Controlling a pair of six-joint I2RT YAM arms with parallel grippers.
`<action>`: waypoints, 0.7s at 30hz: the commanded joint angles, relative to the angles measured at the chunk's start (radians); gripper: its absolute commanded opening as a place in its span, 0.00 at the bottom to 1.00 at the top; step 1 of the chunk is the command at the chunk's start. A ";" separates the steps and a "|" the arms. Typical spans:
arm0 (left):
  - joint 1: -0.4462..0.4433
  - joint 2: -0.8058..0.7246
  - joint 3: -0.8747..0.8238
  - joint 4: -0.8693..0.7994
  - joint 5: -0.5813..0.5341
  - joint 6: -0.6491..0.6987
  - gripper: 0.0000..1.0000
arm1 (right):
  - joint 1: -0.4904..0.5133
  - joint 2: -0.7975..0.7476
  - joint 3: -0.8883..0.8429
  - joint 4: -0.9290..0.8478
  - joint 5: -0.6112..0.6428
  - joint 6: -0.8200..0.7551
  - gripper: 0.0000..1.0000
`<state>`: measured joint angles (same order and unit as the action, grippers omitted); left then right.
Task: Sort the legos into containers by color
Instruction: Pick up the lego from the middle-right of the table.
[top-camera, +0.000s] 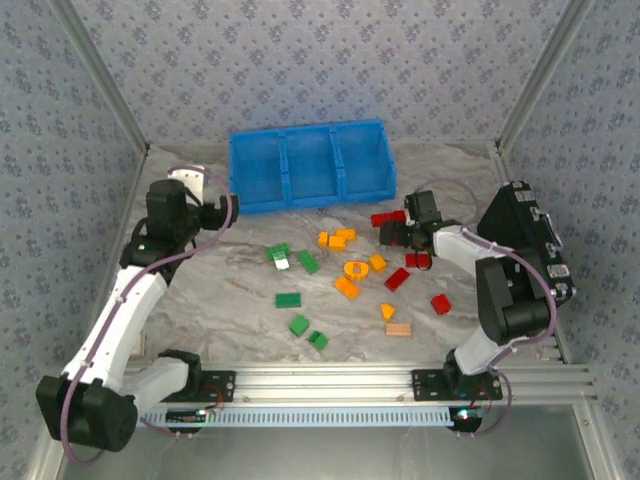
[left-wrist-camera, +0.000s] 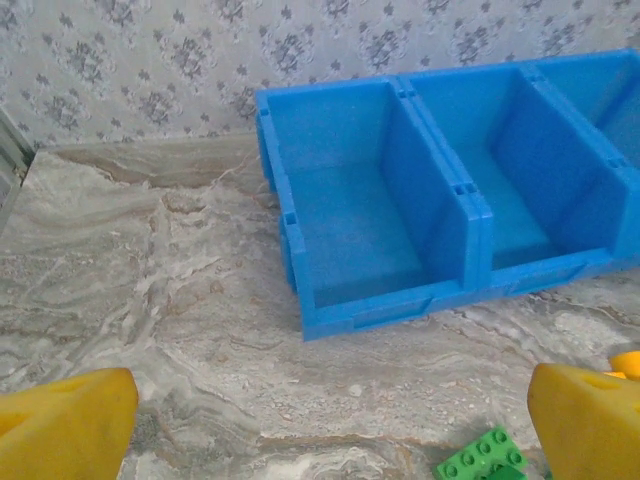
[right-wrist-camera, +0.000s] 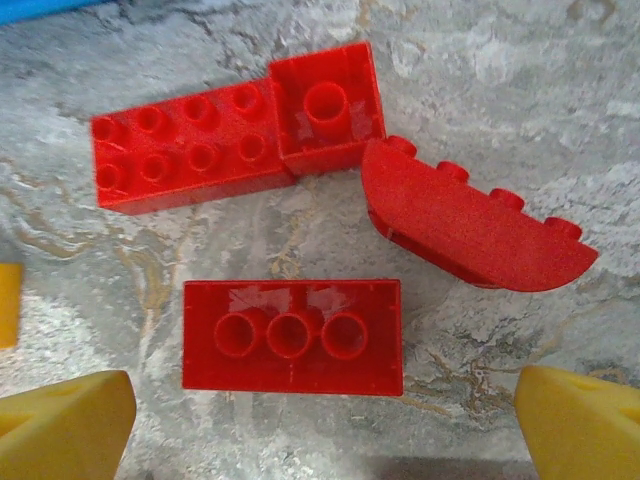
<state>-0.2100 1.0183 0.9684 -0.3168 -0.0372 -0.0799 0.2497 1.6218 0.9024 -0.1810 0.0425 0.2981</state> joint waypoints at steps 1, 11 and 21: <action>-0.006 -0.050 0.040 -0.123 0.030 0.021 1.00 | 0.015 0.048 0.043 -0.040 0.041 0.044 0.99; -0.006 -0.108 0.008 -0.141 0.048 -0.007 1.00 | 0.065 0.176 0.168 -0.109 0.116 0.054 0.92; -0.007 -0.100 0.079 -0.193 0.073 -0.018 1.00 | 0.099 0.241 0.215 -0.196 0.210 0.065 0.81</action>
<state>-0.2115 0.9382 0.9962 -0.4904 0.0151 -0.0921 0.3492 1.8339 1.0950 -0.3199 0.2104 0.3454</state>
